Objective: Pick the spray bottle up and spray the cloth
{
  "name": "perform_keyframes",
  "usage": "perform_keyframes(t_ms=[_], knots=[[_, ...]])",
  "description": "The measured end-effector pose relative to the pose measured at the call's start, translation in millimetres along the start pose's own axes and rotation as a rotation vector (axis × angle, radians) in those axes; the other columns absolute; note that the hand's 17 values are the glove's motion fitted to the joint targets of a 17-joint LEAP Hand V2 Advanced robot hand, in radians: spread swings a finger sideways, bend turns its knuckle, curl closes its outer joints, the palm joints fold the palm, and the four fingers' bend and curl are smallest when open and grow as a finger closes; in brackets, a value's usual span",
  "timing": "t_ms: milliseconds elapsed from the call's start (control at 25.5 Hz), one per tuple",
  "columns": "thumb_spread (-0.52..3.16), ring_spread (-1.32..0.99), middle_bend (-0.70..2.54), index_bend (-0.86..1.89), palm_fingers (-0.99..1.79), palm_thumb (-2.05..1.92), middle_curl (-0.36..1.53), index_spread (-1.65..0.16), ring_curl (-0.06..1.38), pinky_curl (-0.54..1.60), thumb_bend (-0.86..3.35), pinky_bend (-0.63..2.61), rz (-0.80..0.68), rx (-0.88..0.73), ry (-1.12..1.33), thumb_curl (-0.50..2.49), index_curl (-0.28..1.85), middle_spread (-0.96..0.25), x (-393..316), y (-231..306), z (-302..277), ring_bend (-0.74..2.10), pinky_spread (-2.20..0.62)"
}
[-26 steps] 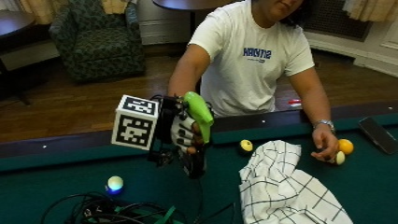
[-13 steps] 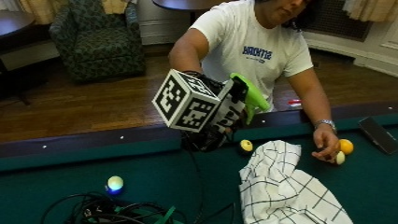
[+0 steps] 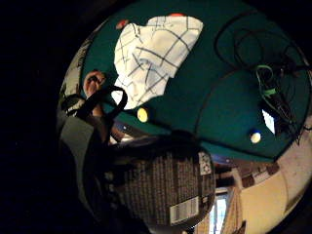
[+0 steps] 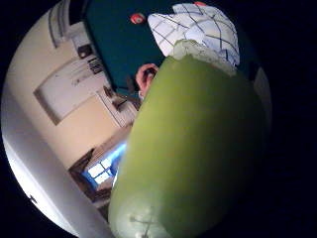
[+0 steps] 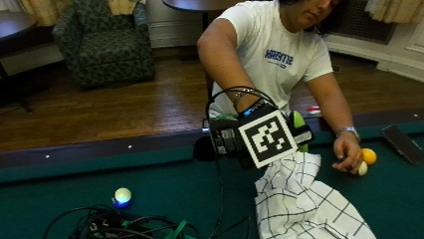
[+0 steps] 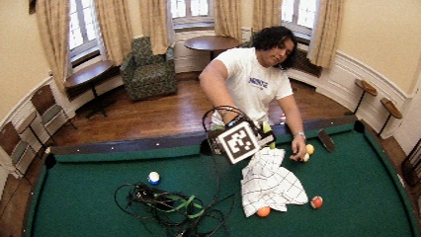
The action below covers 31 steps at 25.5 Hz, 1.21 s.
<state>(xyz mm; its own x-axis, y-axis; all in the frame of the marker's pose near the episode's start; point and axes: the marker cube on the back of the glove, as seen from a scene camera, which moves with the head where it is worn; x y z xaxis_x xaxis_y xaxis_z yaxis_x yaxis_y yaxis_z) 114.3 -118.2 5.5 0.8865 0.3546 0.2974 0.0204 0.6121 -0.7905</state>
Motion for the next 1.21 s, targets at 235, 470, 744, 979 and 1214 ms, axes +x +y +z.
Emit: perform_keyframes(t_ms=[235,470,744,979,1214], knots=[[0.19,-0.22,0.73,0.45,1.36,0.94,0.56,-0.27,0.51,0.44,-0.03,0.44,0.138,-0.082,0.111,0.79,0.60,-0.19,-2.9,-21.6,27.0,0.73,-0.29],[0.20,-0.22,0.73,0.45,1.36,0.93,0.56,-0.27,0.50,0.43,-0.03,0.43,0.260,-0.169,0.166,0.80,0.60,-0.19,6.1,-40.4,60.4,0.73,-0.29],[0.21,-0.22,0.72,0.44,1.36,0.93,0.56,-0.27,0.50,0.43,-0.03,0.42,0.349,-0.269,0.213,0.80,0.60,-0.19,12.9,-56.4,95.5,0.73,-0.29],[0.21,-0.22,0.72,0.43,1.36,0.93,0.56,-0.27,0.50,0.43,-0.03,0.42,0.361,-0.284,0.217,0.81,0.60,-0.19,9.5,-62.8,103.4,0.72,-0.29],[0.22,-0.22,0.72,0.43,1.36,0.93,0.56,-0.27,0.50,0.43,-0.03,0.42,0.201,-0.143,0.090,0.81,0.60,-0.19,-19.1,-51.0,63.6,0.72,-0.29]])
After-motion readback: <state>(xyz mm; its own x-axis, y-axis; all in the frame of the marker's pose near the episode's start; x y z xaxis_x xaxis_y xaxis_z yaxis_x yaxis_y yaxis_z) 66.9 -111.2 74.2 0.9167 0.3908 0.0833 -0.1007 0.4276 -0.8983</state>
